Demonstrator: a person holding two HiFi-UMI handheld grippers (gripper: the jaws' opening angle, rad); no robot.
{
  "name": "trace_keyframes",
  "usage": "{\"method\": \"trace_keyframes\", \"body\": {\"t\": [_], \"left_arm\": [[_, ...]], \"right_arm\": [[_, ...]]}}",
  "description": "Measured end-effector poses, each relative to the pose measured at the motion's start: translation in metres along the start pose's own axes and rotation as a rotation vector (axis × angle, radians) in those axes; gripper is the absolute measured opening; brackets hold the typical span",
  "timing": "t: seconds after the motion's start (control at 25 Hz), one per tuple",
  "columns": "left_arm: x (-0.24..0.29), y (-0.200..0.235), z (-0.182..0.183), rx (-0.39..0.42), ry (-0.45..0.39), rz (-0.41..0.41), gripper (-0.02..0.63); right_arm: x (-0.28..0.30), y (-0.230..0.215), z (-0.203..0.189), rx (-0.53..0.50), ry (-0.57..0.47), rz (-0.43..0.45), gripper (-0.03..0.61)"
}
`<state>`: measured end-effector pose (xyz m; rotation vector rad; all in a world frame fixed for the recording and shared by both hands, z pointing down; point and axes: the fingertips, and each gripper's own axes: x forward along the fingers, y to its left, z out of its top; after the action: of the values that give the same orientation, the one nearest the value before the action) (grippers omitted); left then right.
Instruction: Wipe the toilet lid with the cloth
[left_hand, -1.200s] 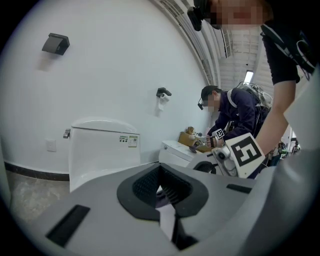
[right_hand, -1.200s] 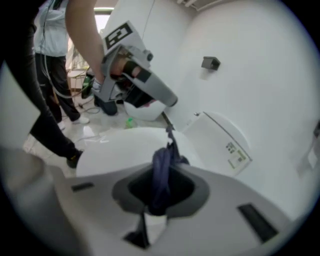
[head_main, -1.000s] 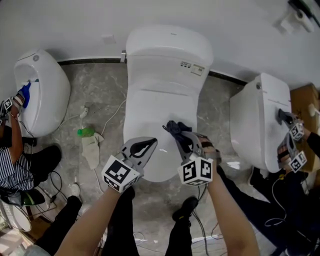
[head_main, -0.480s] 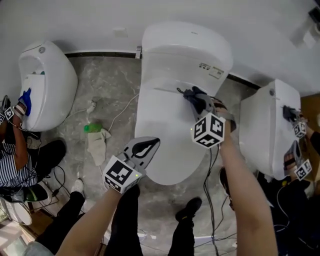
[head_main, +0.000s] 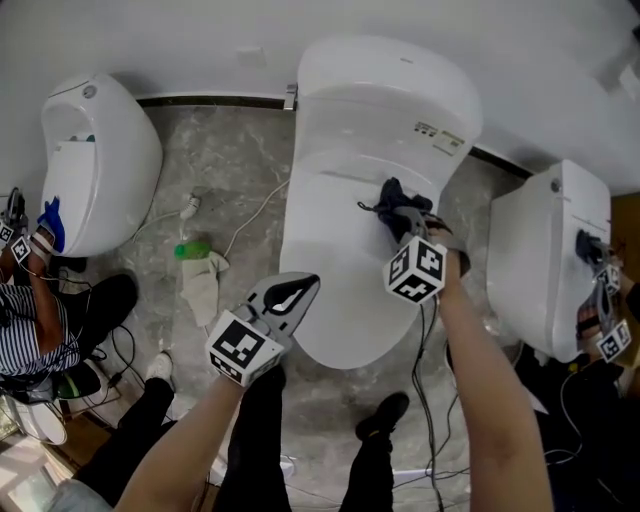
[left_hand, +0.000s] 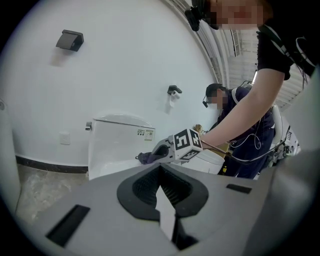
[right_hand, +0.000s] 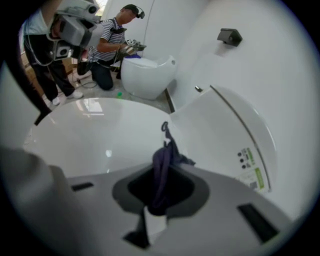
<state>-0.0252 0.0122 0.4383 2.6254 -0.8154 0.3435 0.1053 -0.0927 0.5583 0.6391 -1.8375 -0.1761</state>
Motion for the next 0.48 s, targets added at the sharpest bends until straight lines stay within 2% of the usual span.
{"method": "trace_keyframes", "body": {"t": [0.48], "left_arm": [[0.006, -0.021, 0.001, 0.000, -0.007, -0.020, 0.012]], "right_arm": [[-0.023, 0.083, -0.008, 0.019, -0.012, 0.070, 0.061]]}}
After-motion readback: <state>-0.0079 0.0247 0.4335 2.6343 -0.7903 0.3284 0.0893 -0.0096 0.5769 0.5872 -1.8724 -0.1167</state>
